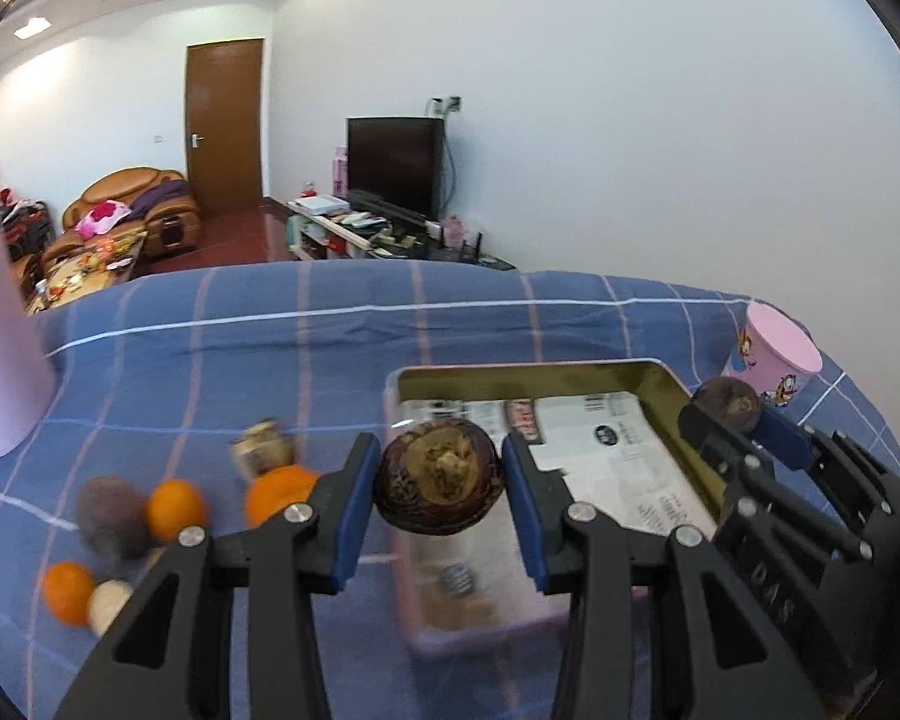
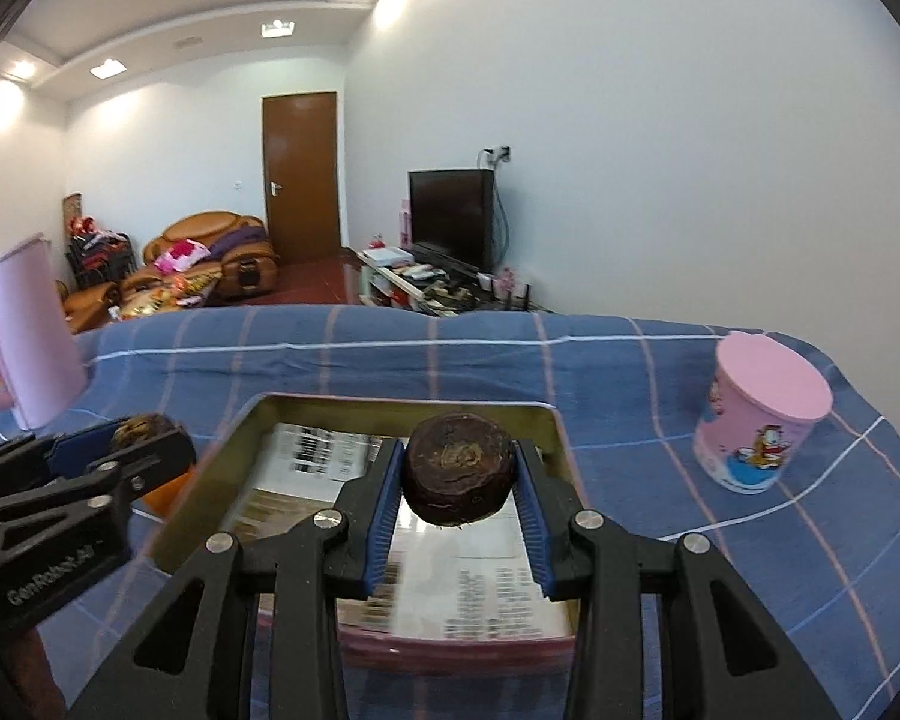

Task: Organize fruits
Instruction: 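Carry both held fruits over the tin box and open both tools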

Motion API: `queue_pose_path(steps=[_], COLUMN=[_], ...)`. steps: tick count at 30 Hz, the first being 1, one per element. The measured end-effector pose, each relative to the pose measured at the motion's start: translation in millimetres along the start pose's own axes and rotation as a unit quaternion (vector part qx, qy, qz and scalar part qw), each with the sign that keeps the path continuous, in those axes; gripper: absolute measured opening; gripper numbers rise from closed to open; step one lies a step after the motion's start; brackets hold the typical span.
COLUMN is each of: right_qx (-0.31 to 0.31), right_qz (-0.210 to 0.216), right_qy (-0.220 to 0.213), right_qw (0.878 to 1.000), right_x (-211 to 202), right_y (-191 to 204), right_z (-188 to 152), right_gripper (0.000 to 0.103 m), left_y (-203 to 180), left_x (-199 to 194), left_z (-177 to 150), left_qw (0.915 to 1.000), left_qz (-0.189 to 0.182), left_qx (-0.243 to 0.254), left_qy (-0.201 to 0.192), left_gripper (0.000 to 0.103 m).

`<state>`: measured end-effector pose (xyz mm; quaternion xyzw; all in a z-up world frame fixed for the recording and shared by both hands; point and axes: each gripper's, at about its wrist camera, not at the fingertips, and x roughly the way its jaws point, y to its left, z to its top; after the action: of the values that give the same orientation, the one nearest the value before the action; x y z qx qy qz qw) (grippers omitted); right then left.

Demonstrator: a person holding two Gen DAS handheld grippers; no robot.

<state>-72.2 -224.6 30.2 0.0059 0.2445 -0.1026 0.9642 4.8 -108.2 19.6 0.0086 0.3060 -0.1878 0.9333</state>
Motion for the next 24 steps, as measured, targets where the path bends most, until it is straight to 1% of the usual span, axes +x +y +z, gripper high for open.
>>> queue_pose_path(steps=[4,7,11,15,18,24], right_qx=[-0.010,-0.014,-0.016,-0.015,-0.013,-0.007], right_qz=[-0.014,-0.011,-0.014,-0.009,-0.003,0.006], right_qy=[0.013,0.029,0.035,0.045,0.053,0.065], right_qw=[1.000,0.999,0.999,0.999,0.998,0.998], right_x=[6,12,14,18,21,24], right_y=[0,2,2,1,-1,-1], right_z=[-2,-5,-6,-7,-8,-8], right_gripper=[0.039,0.039,0.039,0.039,0.039,0.039], left_y=[-11,-12,-13,-19,-23,-19], left_x=[13,14,18,22,27,30], left_z=[1,-1,-2,-6,-10,-12], left_qw=[0.9999,0.9998,0.9997,0.9992,0.9985,0.9986], left_qz=[-0.012,-0.004,-0.002,0.008,0.014,0.012], left_qx=[0.002,0.016,0.021,0.038,0.047,0.037], left_qy=[0.006,0.007,0.012,0.014,0.026,0.035], left_gripper=[0.044,0.044,0.044,0.044,0.044,0.044])
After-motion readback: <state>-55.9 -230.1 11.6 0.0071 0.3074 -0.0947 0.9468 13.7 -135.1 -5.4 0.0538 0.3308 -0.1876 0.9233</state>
